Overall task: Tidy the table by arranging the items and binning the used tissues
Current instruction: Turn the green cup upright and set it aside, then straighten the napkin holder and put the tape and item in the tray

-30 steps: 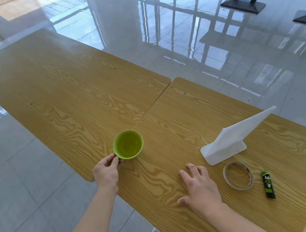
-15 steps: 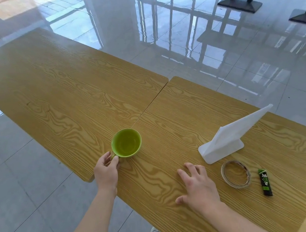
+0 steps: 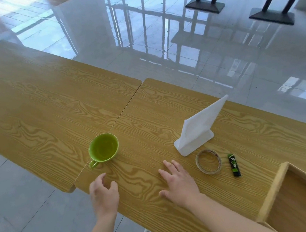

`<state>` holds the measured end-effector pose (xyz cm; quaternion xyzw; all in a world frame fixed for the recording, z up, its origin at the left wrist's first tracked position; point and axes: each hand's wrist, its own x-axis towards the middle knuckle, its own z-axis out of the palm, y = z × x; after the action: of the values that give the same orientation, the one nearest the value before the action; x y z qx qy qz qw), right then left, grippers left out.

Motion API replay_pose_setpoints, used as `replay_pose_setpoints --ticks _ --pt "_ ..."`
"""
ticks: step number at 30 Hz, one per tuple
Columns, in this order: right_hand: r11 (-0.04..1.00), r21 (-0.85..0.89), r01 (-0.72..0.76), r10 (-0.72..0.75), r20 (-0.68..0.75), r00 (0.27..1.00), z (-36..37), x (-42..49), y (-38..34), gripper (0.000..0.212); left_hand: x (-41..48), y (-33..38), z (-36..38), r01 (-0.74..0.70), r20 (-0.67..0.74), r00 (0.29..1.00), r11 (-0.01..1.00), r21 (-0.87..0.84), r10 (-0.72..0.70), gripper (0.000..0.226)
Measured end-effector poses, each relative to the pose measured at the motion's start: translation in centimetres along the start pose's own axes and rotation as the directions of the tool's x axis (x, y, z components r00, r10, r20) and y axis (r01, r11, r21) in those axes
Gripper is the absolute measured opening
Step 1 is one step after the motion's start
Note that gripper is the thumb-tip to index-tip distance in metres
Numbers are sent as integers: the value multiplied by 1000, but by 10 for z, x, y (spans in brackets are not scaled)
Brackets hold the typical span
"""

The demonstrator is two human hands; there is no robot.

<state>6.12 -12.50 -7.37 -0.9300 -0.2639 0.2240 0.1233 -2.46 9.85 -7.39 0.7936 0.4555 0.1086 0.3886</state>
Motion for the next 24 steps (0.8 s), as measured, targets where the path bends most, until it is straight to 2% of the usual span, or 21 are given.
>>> replay_pose_setpoints --ticks 3,6,11,17,20,22,24 --pt "988 152 -14 30 -104 994 -5 -16 11 58 -15 15 6 -90 57 994 996 22 89 35" --pt "966 253 -59 108 -186 977 -15 -37 27 50 -28 38 17 -216 160 964 976 7 212 31" --pt "897 388 -211 329 -270 905 -43 -74 68 44 -51 101 40 -379 273 869 910 -167 412 36" --pt "795 467 -387 563 -329 758 -62 -124 125 27 -66 173 67 -427 319 794 848 -313 518 61" --pt "761 457 -461 636 -386 668 -63 -141 146 31 -64 193 76 -418 356 777 849 -325 519 74" --pt "697 487 -526 710 -369 600 -62 -150 156 36 -59 202 79 -416 378 767 850 -323 519 73" --pt "599 535 -596 794 -300 529 -58 -158 164 39 -55 210 82 -413 392 763 854 -318 515 63"
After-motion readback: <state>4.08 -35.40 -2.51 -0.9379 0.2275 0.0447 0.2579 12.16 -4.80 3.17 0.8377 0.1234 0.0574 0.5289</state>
